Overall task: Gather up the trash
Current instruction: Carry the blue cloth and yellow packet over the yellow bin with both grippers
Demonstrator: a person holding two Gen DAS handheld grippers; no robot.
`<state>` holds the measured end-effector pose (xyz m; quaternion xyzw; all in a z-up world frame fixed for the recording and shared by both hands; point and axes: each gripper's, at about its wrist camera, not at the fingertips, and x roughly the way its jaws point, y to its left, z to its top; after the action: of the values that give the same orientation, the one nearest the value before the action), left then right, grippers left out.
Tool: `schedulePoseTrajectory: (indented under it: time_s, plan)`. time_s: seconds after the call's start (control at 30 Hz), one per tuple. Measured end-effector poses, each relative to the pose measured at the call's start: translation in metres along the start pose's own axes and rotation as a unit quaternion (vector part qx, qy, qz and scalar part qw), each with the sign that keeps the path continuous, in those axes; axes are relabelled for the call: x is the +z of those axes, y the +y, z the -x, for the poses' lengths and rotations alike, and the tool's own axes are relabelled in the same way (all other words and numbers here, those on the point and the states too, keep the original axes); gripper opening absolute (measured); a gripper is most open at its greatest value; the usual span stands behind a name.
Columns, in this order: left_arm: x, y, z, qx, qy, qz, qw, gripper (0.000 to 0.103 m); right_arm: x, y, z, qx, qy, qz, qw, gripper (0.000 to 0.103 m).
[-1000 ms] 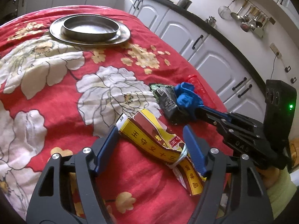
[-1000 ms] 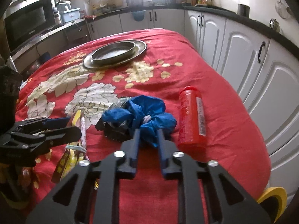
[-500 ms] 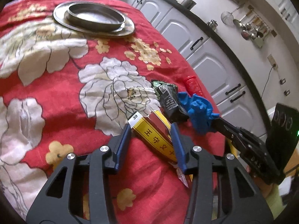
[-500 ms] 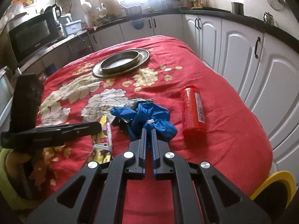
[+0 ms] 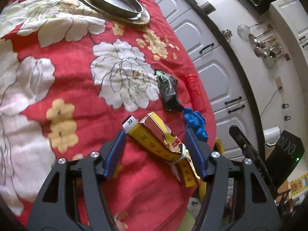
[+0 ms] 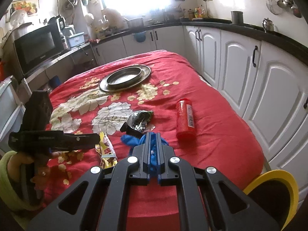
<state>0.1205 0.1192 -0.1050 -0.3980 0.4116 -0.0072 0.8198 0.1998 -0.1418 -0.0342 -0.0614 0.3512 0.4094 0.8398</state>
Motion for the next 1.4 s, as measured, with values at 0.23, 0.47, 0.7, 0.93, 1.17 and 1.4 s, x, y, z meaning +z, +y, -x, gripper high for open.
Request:
schedulePoseTrajectory:
  time_s: [0.23,0.47,0.7,0.93,1.17,1.4]
  plan:
    - [-0.014,-0.002,0.007,0.011,0.005,0.008,0.9999,0.068,-0.014,0.000,-0.018,0.033,0.043,-0.001,0.999,0.012]
    - [-0.015,-0.012,-0.008,0.011,0.007,0.001,0.9999,0.071,-0.026,-0.010,-0.048,0.022,0.078,-0.031,0.996,0.042]
    - [-0.014,-0.034,-0.031,0.040,-0.002,-0.037,0.9985,0.067,-0.034,-0.033,-0.049,0.031,0.076,-0.066,0.994,0.013]
    - [-0.015,-0.049,-0.046,0.066,-0.003,-0.078,0.9948,0.040,-0.033,-0.048,-0.016,0.020,0.049,-0.079,0.995,0.012]
    - [-0.026,-0.070,-0.047,0.019,0.018,-0.117,0.9928,0.031,-0.028,-0.056,0.031,0.000,0.002,-0.076,0.997,0.012]
    - [-0.043,-0.114,-0.039,-0.008,0.008,-0.180,0.9836,0.030,-0.033,-0.072,0.073,-0.035,-0.037,-0.088,0.995,0.012]
